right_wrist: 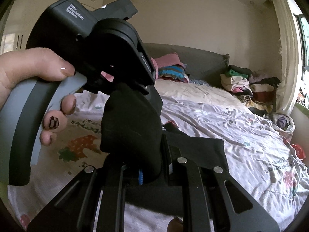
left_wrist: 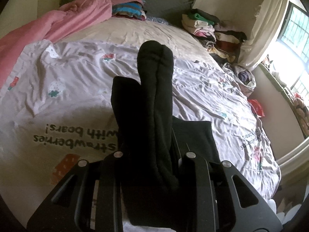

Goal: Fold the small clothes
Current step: 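Lift the held sweatshirt edge with both tools and fold it over, then lower the folded sweatshirt onto the duvet with both tools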

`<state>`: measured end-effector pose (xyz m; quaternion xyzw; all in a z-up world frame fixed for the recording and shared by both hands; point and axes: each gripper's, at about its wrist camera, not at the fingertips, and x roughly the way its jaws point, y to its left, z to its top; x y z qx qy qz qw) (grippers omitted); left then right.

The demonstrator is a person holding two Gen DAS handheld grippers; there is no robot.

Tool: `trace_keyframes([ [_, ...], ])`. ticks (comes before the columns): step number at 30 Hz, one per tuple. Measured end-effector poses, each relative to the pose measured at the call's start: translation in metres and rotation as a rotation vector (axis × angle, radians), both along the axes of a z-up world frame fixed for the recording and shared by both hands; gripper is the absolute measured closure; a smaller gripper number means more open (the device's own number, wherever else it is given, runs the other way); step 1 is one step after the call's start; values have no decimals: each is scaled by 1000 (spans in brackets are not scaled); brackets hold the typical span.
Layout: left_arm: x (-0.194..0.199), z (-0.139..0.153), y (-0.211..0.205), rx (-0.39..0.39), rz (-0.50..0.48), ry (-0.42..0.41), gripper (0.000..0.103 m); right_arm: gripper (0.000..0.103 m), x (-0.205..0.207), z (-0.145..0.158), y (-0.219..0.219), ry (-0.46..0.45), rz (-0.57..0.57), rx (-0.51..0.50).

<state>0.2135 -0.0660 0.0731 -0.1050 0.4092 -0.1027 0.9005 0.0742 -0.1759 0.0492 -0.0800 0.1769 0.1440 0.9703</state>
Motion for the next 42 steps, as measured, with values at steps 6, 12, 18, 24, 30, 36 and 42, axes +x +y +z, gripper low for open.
trace_keyframes([
  [6,2,-7,-15,0,-7,11,85,89,2,-7,-11,21,-13,4],
  [12,5,-14,-26,-2,-16,27,82,89,4,-14,-22,46,-24,10],
  [18,9,-23,-31,-10,-22,49,78,89,8,-21,-29,76,-38,15],
  [24,10,-32,-35,-31,-23,64,74,89,12,-26,-33,110,-42,18],
  [30,12,-42,-39,-51,-29,79,63,89,15,-31,-39,151,-51,42],
  [36,14,-50,-39,-59,-29,102,51,89,19,-37,-48,198,-47,73],
  [42,12,-54,-45,-70,-46,118,40,89,24,-43,-58,251,-42,116],
])
